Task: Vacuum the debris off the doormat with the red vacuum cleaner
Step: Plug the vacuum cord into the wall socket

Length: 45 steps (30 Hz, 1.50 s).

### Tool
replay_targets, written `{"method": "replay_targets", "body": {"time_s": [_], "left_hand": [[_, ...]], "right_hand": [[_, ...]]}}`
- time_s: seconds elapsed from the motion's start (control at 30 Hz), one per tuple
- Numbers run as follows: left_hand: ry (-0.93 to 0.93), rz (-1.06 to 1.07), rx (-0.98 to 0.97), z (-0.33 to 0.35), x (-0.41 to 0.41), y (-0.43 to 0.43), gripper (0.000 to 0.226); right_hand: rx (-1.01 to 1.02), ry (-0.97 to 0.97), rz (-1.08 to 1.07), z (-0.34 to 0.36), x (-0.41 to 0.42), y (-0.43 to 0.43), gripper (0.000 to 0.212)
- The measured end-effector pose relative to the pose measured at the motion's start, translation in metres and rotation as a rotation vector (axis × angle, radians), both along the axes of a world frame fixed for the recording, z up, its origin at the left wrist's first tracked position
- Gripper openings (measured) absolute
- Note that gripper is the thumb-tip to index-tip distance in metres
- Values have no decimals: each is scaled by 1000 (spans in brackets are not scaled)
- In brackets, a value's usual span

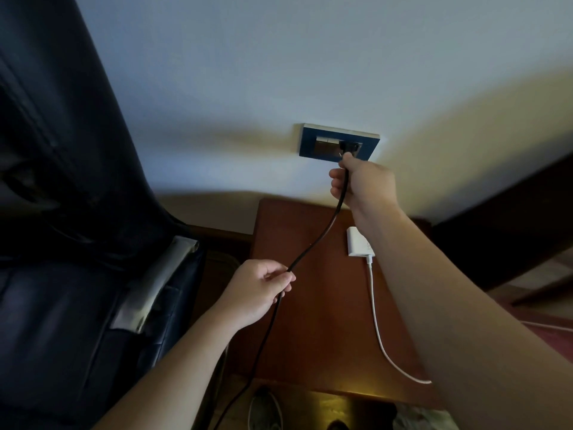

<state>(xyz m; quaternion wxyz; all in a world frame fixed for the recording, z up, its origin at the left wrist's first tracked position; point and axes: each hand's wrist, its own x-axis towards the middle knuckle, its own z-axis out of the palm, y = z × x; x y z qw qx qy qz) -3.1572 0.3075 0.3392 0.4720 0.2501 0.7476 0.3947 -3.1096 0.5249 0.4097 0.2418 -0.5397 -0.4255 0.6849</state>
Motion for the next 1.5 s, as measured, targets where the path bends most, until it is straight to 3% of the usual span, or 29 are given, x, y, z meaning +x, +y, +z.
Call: {"method": "replay_targets", "body": {"time_s": [0.13, 0.33, 0.43, 0.5, 0.57, 0.63, 0.77, 0.83, 1.2, 1.4, 1.5], "left_hand": [[10, 9, 21, -3, 2, -5, 12], [68, -35, -9, 3, 4, -9, 68], [72, 4, 2, 16, 3, -9, 80], [68, 32, 6, 29, 1, -9, 86], [89, 38, 20, 42, 0, -8, 83], [122, 36, 10, 56, 1, -7, 79], [170, 31, 19, 84, 4, -9, 75], [213, 17, 19, 100, 6, -13, 72], [714, -92, -120, 192, 5, -43, 57], [891, -119, -222, 261, 3, -64, 55], [958, -121, -248, 294, 8, -78, 54]], "right_hand": [[75, -55, 49, -4, 4, -7, 14], [231, -170, 87, 0, 13, -17, 48], [326, -216, 122, 9, 19, -23, 50], [381, -226, 166, 18, 22, -26, 40], [437, -235, 213, 27, 27, -29, 28], [512, -260, 273, 37, 33, -35, 29], [665, -391, 425, 57, 46, -45, 57], [704, -448, 495, 68, 53, -50, 61], [1069, -637, 779, 164, 87, -90, 51], [1148, -676, 853, 220, 97, -110, 54], [1173, -745, 895, 244, 103, -119, 40]]}}
